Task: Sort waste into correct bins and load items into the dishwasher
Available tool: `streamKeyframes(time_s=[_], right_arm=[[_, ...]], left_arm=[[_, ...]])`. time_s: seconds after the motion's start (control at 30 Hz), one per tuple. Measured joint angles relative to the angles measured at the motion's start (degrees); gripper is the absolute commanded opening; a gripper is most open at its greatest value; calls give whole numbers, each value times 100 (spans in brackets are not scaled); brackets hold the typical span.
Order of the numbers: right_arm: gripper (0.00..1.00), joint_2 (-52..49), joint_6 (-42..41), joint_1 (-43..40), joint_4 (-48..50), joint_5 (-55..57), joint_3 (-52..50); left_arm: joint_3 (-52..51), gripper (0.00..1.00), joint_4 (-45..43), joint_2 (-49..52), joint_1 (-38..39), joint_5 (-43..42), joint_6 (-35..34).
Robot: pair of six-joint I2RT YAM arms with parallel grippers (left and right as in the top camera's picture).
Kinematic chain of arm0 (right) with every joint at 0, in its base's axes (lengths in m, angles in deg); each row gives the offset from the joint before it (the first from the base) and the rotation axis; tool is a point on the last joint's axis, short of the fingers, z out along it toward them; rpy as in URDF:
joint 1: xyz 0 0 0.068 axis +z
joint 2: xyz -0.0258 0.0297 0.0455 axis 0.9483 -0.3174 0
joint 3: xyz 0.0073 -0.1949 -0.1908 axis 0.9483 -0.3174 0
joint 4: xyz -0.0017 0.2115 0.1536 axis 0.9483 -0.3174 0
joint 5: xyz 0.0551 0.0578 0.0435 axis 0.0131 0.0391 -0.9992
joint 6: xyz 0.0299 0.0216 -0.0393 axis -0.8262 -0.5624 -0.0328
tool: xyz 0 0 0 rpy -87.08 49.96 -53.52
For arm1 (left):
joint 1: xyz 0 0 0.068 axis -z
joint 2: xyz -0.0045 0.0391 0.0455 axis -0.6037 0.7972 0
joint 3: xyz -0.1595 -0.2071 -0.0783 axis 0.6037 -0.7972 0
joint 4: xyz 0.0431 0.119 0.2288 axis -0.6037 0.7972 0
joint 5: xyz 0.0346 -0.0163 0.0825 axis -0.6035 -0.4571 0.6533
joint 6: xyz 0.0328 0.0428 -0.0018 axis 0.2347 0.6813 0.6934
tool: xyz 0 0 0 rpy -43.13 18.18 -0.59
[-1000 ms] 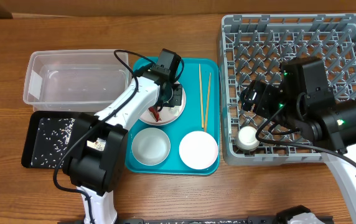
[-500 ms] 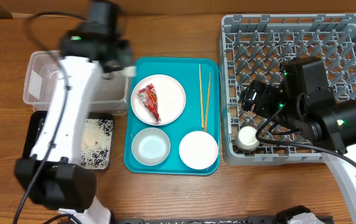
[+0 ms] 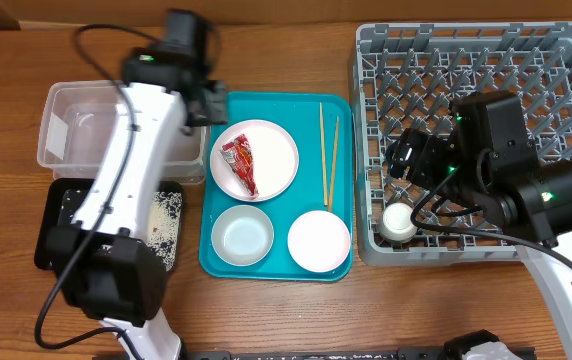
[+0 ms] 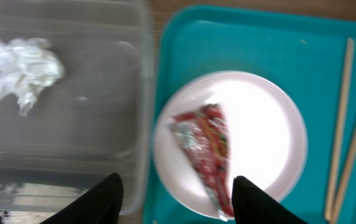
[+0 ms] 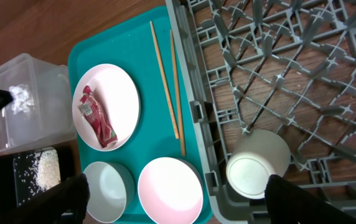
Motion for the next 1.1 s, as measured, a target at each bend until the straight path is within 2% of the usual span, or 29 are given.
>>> streamKeyframes(time_s=[0.07,0.2,0.3,0.33,0.4,0.43,0.47,0.6,0.77,1.0,1.03,1.07,1.1], right_arm=[[91,0,2,0,0,-2,0],[92,0,-2,0,2,-2,0],[92,0,0,0,2,-2,0],[91,0,-2,0,0,-2,0],[92,0,0,0,-2,0,0],[92,0,2,0,-11,-4,0],[92,0,0,0,-11,-2,0],[92,0,0,0,-22,-2,0],[92,0,0,0,-24,0,0],[92,0,0,0,-28,-2,0],[92,0,-2,0,-28,-2,0],[92,0,-2,0,-26,-2,0],[92,0,0,0,-28,-2,0]], left_arm=[[-85,59,-9,81,339,98,-195],[-361,52,-101,603,754,199,-560],[-527,43,-136,1204,802,201,-723],[-575,39,-142,1432,802,175,-761],[-647,22,-160,1705,796,96,-833],[-664,7,-166,1801,796,59,-857],[-669,4,-175,1853,796,24,-890],[-529,4,31,1821,787,-63,-881],[120,4,463,1585,623,-133,-870],[682,4,531,461,-236,199,-831],[691,7,516,404,-361,236,-828],[688,18,474,374,-509,273,-815],[673,40,402,378,-654,304,-754]])
